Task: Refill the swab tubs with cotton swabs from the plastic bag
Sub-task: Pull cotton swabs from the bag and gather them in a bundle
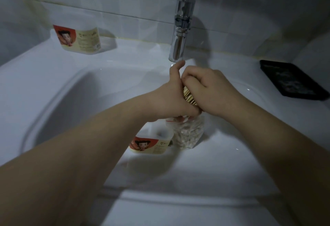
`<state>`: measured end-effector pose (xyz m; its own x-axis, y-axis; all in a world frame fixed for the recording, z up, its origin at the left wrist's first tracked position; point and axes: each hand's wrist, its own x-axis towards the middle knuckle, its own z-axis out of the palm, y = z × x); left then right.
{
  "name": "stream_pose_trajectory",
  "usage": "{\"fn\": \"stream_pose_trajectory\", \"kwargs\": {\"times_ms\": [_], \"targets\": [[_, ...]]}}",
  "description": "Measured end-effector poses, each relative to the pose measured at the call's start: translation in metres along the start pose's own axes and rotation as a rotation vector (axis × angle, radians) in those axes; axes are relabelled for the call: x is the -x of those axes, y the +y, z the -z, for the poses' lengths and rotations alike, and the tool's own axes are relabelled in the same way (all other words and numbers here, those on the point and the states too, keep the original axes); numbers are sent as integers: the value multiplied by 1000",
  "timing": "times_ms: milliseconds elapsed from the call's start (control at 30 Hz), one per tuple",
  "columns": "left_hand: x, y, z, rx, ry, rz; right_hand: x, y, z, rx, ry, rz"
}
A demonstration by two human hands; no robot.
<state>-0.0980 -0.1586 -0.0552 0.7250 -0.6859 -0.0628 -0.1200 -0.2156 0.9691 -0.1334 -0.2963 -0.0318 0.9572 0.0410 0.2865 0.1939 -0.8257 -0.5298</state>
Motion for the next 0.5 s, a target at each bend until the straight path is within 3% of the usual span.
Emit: {"fn": "stream_pose_trajectory", "kwargs": {"times_ms": [233,333,500], "targets": [[-1,1,5,84,-18,-30,1,-7,2,-44,56,-5],[3,5,8,176,-112,-20,-2,-5,3,-100,98,-13],[13,11,15,489,-233,157,-4,-4,3,-323,123,-164]]}}
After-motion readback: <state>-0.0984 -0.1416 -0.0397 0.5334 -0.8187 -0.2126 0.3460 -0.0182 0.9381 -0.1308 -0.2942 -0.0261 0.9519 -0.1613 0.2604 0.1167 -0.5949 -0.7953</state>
